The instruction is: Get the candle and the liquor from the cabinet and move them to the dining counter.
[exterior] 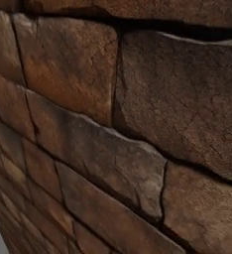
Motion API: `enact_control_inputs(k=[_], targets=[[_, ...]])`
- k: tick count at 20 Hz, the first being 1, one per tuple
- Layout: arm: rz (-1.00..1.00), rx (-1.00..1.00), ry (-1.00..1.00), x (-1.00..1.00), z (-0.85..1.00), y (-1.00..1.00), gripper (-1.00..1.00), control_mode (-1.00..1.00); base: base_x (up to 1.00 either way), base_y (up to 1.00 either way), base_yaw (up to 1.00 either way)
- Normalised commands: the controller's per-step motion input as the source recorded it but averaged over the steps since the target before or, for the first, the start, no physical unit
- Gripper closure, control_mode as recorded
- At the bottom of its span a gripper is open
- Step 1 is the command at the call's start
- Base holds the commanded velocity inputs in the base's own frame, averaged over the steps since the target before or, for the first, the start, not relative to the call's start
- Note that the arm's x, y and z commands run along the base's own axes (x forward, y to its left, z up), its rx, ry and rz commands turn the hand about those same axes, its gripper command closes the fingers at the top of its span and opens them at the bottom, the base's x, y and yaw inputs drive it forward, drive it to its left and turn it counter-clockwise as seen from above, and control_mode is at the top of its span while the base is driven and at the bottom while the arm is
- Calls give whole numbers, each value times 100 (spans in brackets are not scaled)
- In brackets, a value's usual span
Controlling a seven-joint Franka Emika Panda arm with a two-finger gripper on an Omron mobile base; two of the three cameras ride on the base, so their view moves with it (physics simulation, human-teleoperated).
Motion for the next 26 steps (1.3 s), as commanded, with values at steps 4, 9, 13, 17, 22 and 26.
enact_control_inputs(k=[4, 9, 13, 17, 22, 26], targets=[[0, 0, 0, 0, 0, 0, 100, 100, -57, -47, -32], [0, 0, 0, 0, 0, 0, 100, 100, -51, -63, -25], [0, 0, 0, 0, 0, 0, 100, 100, -34, -73, -19], [0, 0, 0, 0, 0, 0, 100, 100, -18, -78, -15], [0, 0, 0, 0, 0, 0, 100, 100, -6, -83, -12], [0, 0, 0, 0, 0, 0, 100, 100, 0, -86, -10]])
